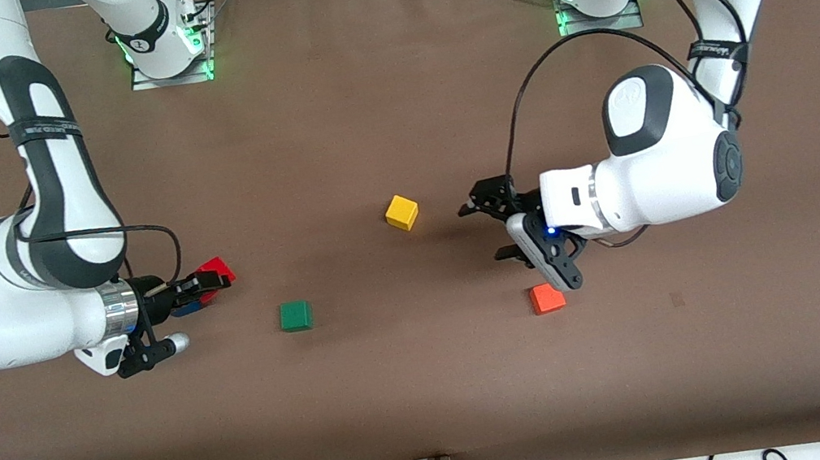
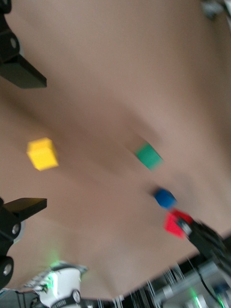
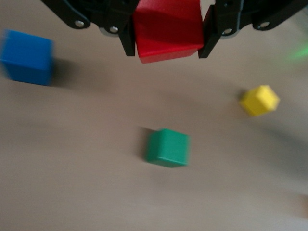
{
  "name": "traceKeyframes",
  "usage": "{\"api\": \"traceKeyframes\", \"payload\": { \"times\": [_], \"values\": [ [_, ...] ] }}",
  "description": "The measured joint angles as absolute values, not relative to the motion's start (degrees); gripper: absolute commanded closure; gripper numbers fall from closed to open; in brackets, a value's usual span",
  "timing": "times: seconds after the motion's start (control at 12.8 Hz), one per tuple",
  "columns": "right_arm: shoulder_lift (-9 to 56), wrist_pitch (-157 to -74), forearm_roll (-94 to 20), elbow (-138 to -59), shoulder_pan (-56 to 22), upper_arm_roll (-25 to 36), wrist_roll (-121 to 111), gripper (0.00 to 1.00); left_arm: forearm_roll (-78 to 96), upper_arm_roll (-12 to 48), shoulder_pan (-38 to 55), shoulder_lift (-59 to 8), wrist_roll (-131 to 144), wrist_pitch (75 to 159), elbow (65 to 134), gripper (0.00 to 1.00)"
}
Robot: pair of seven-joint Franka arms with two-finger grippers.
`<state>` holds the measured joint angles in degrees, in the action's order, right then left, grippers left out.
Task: Pass red block to right arm, stack on blue
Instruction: 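Carry the red cube with the right gripper over the blue cube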
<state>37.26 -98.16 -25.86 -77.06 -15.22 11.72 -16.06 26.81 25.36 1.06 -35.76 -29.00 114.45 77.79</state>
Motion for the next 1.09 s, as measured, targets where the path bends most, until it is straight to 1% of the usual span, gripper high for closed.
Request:
{"api": "traceKeyframes", "payload": {
  "times": [0.08, 0.23, 0.47, 0.62, 0.78, 1.09],
  "values": [
    [36.8, -100.3, -22.1, -78.3, -15.5, 11.7, -16.0, 1.0, 23.8, 23.9, 0.9, -35.7, -26.2, 112.3, 77.8, 0.0],
    [35.2, -106.5, -16.6, -83.3, -16.7, 11.7, -15.9, 1.0, 17.0, 21.2, 0.4, -34.9, -22.2, 107.3, 77.3, 0.0],
    [30.6, -118.5, -11.9, -94.6, -17.7, 11.7, -15.7, 1.0, 8.4, 17.9, -2.0, -30.7, -20.3, 99.1, 76.8, 0.0],
    [27.3, -124.3, -9.7, -101.1, -17.8, 11.7, -15.7, 1.0, 2.9, 17.1, -4.8, -27.3, -18.9, 95.6, 76.8, 0.0],
    [24.5, -128.4, -8.9, -105.7, -17.8, 11.8, -15.7, 1.0, -1.7, 16.9, -6.6, -24.6, -17.2, 94.0, 76.8, 0.0],
    [21.3, -140.4, -8.6, -114.3, -17.8, 11.8, -15.7, 1.0, -6.3, 16.9, -6.7, -21.3, -11.1, 90.0, 76.7, 0.0]
  ]
}}
